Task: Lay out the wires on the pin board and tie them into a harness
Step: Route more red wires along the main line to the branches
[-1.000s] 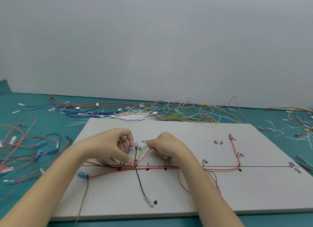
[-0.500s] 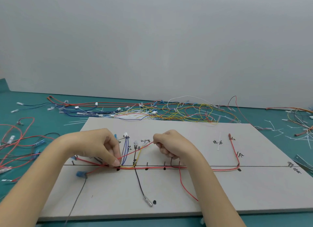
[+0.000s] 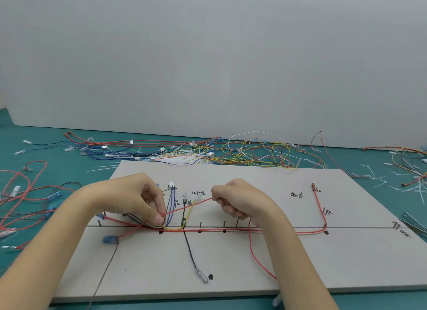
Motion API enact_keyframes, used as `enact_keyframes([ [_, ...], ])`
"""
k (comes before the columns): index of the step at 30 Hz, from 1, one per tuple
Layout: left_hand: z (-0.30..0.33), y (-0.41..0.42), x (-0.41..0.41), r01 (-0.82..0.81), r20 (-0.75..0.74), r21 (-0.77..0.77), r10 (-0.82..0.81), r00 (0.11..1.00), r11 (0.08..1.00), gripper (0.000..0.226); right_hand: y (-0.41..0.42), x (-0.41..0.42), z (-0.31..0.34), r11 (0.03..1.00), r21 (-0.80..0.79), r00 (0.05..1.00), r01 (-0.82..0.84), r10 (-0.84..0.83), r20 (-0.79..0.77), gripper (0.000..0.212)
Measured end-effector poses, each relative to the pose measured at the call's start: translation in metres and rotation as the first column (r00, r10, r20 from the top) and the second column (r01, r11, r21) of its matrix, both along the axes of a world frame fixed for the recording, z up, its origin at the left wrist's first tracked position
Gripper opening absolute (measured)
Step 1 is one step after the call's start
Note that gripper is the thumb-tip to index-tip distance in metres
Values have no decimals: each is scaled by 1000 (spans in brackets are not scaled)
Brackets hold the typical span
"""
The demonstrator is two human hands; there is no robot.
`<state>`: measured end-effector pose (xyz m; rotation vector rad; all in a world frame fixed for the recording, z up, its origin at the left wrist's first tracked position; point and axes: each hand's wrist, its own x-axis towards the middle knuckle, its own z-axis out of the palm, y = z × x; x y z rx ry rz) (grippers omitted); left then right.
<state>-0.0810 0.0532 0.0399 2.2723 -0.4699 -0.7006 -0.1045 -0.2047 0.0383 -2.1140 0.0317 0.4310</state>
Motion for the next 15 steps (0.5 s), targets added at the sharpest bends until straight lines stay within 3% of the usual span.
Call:
enact_keyframes([
  [6,-2,-6,-1,-31,128,134,13,992,991,13,-2,-4,1,998,-17,997,-66,66,-41,27],
  [15,4,-18,-11,-5,131,163,-17,991,987,29,-10,-10,4,983,-54,981,-173,167,-93,29],
])
